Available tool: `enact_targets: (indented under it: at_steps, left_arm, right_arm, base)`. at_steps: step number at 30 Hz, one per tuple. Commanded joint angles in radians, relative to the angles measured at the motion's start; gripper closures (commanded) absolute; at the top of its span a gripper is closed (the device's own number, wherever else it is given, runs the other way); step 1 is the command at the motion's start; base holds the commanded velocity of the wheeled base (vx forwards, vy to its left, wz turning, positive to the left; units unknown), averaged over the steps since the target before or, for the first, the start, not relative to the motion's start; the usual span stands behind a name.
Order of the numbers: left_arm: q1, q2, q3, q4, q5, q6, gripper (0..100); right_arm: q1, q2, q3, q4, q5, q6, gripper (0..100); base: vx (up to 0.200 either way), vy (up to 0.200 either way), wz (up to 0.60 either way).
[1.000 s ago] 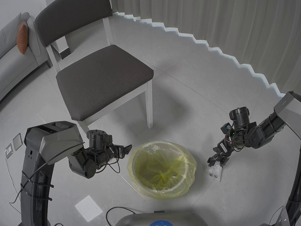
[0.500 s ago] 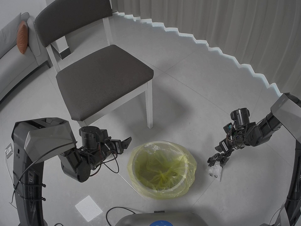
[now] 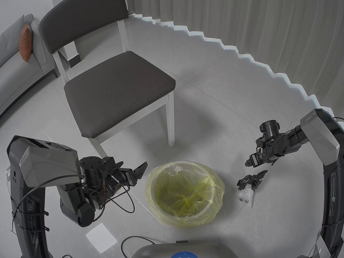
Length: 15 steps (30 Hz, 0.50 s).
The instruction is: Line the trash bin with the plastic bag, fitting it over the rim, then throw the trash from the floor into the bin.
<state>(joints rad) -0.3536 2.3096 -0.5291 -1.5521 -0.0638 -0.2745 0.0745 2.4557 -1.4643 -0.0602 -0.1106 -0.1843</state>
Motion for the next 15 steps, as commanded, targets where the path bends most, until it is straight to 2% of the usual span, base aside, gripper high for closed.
enact_targets:
  at_steps: [1, 15]
  left_arm:
    - [-0.002, -0.009, 0.023, -0.017, 0.013, -0.019, 0]
    - [-0.001, -0.018, 0.028, -0.017, 0.019, -0.02, 0]
  right_arm:
    - [-0.021, 0.083, -0.087, 0.053, 0.003, 0.006, 0]
    - [-0.045, 0.132, -0.168, 0.068, 0.029, 0.011, 0]
  base:
    - [0.0, 0.0, 0.0]
    - [0.0, 0.0, 0.0]
